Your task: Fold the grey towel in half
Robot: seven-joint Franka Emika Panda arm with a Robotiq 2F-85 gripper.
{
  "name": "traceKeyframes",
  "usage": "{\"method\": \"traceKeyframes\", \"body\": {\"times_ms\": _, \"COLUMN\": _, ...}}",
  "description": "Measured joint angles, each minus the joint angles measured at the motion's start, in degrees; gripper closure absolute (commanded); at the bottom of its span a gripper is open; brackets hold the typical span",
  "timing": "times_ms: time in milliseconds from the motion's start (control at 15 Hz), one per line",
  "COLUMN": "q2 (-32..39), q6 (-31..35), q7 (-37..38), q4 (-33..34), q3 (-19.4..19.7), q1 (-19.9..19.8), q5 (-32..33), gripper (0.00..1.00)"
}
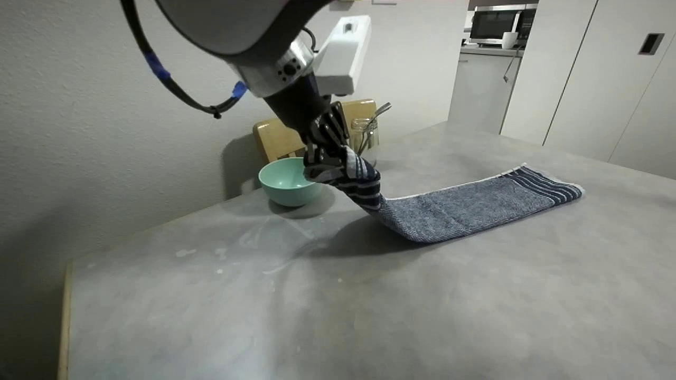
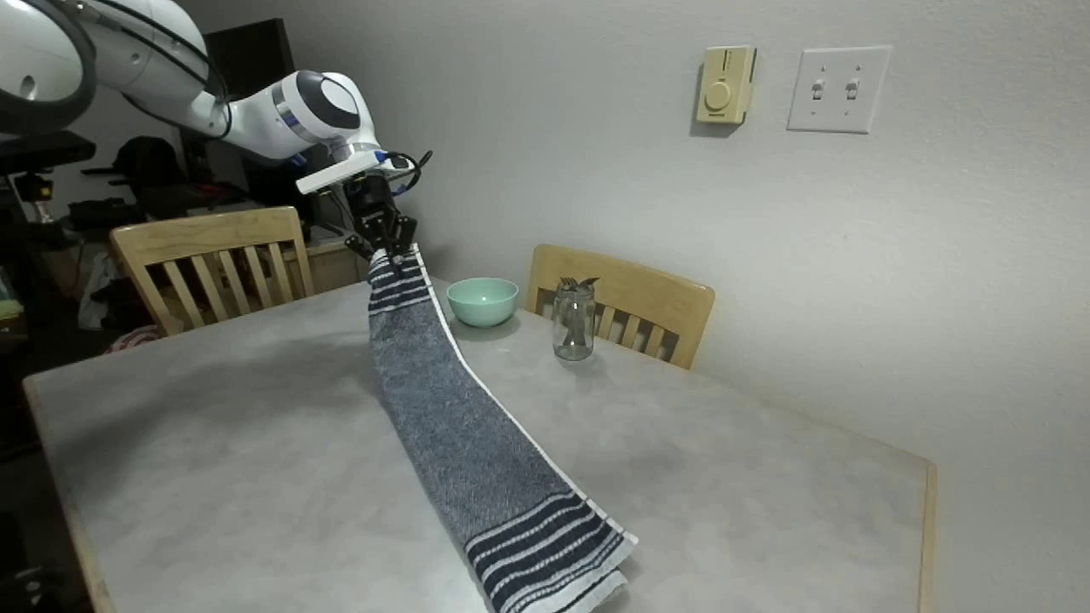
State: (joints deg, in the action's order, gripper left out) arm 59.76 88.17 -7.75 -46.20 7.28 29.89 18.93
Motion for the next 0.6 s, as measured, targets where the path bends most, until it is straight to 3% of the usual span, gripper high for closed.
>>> {"method": "traceKeyframes", "body": {"times_ms": 333, "q2": -8.5, "q6": 8.5, "q7": -3.4, "q4": -11.4, "q3": -0.9, "q1": -2.8, "q5": -1.3, "gripper": 0.98}}
{"method": "traceKeyframes", "body": {"times_ms": 600, "q2": -14.5, "q6": 13.1, "q7": 2.9, "q4": -21.2, "q3": -1.0, "q1": -4.3, "q5": -5.6, "gripper": 0.98}}
